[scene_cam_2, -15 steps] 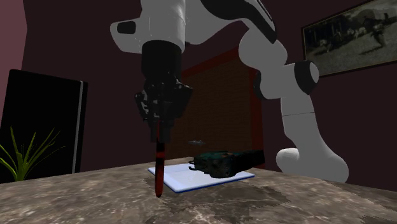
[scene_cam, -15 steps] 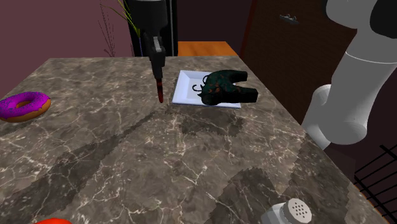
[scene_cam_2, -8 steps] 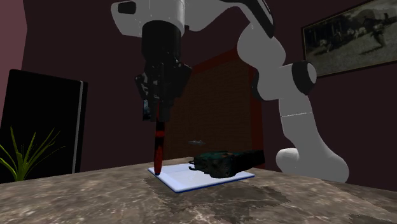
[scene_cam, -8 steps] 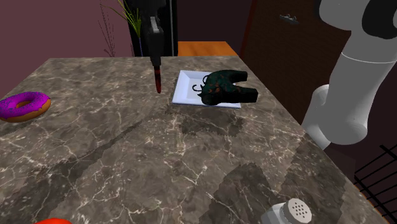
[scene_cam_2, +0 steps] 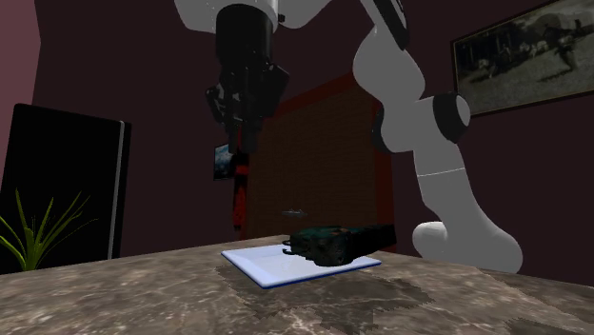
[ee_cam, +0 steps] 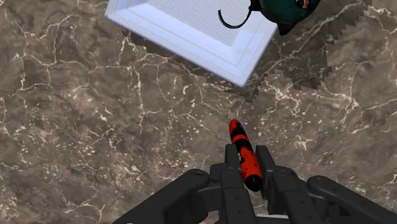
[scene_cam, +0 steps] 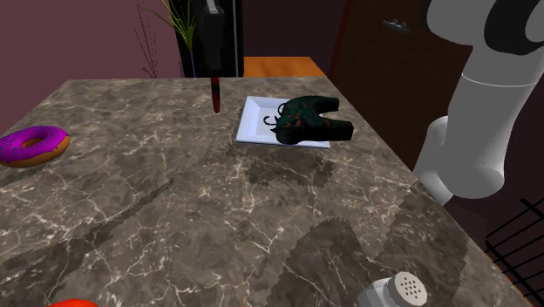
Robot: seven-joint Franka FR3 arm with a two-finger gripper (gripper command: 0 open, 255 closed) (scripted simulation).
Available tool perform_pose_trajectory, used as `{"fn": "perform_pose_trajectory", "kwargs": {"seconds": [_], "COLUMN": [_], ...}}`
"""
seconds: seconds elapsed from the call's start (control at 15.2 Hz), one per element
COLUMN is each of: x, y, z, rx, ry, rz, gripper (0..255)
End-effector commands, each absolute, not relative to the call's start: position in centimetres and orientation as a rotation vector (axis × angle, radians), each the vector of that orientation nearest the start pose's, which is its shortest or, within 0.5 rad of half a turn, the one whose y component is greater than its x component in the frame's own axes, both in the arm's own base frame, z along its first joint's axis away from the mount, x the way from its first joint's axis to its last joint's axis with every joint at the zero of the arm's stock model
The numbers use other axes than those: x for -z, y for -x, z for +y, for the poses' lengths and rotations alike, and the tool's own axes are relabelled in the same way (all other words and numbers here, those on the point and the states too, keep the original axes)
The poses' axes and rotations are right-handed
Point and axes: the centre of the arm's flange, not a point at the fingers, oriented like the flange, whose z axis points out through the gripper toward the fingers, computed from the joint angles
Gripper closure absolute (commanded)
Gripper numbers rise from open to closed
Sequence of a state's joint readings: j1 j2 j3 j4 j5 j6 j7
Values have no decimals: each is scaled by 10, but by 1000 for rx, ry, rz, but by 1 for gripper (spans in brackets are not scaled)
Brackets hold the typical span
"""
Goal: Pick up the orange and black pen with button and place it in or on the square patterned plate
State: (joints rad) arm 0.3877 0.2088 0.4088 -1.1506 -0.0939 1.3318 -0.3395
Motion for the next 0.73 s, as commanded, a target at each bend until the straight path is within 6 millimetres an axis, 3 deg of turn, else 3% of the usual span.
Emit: {"fn": "perform_pose_trajectory", "kwargs": {"seconds": [0.0, 0.66], "x": [-691, -720], "y": [-434, -402], "z": [365, 240], "rx": [-15, -15], "ry": [2682, 2682], "rz": [-1657, -1657], "gripper": [255, 255]}}
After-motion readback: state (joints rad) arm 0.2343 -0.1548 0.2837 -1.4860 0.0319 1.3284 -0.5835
